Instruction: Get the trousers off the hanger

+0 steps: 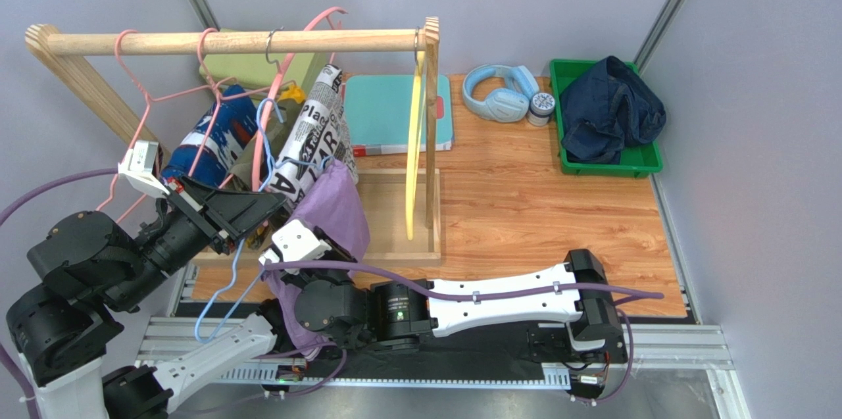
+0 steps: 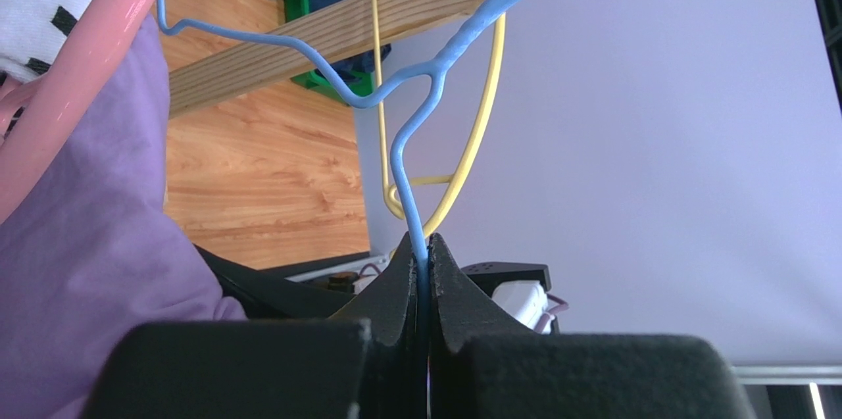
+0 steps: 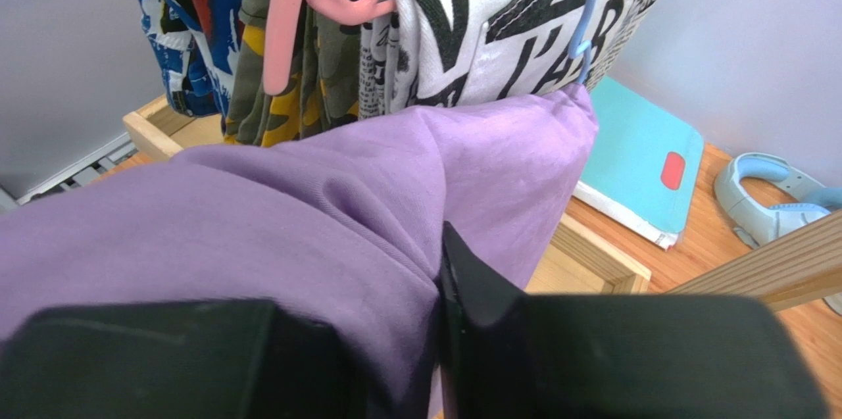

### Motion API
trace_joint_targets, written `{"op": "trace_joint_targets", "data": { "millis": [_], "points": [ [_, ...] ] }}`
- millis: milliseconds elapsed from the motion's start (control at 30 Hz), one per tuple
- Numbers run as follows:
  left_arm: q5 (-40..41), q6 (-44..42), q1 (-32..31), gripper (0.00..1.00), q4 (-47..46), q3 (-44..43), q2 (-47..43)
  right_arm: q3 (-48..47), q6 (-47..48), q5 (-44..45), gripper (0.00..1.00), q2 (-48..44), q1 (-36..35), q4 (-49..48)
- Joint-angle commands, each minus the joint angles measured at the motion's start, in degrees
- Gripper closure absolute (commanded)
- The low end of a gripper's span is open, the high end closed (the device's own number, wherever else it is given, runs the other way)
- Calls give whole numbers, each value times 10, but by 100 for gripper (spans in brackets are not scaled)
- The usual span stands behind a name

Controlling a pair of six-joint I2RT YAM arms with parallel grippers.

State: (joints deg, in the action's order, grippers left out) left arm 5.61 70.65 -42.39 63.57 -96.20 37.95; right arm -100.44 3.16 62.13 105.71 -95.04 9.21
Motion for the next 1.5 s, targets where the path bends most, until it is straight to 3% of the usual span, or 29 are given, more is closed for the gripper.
{"op": "trace_joint_targets", "data": {
  "millis": [0,133,567,867,1467],
  "points": [
    [-10,-2,-1,100,-68,-5,-10,-19,49,27,84,-13,2,-56],
    [-7,-20,-1,100,-62,-5,-13,-20,58,21,100,-18,2,-44],
    [1,-139,-2,100,-78,11,-27,-22,130,12,100,-74,-12,-136],
    [-4,-163,-1,100,-81,33,-21,-12,175,19,100,-112,-41,-182],
    [10,-173,-2,100,-70,50,-33,-93,178,-37,100,-142,-54,-142]
  ]
}}
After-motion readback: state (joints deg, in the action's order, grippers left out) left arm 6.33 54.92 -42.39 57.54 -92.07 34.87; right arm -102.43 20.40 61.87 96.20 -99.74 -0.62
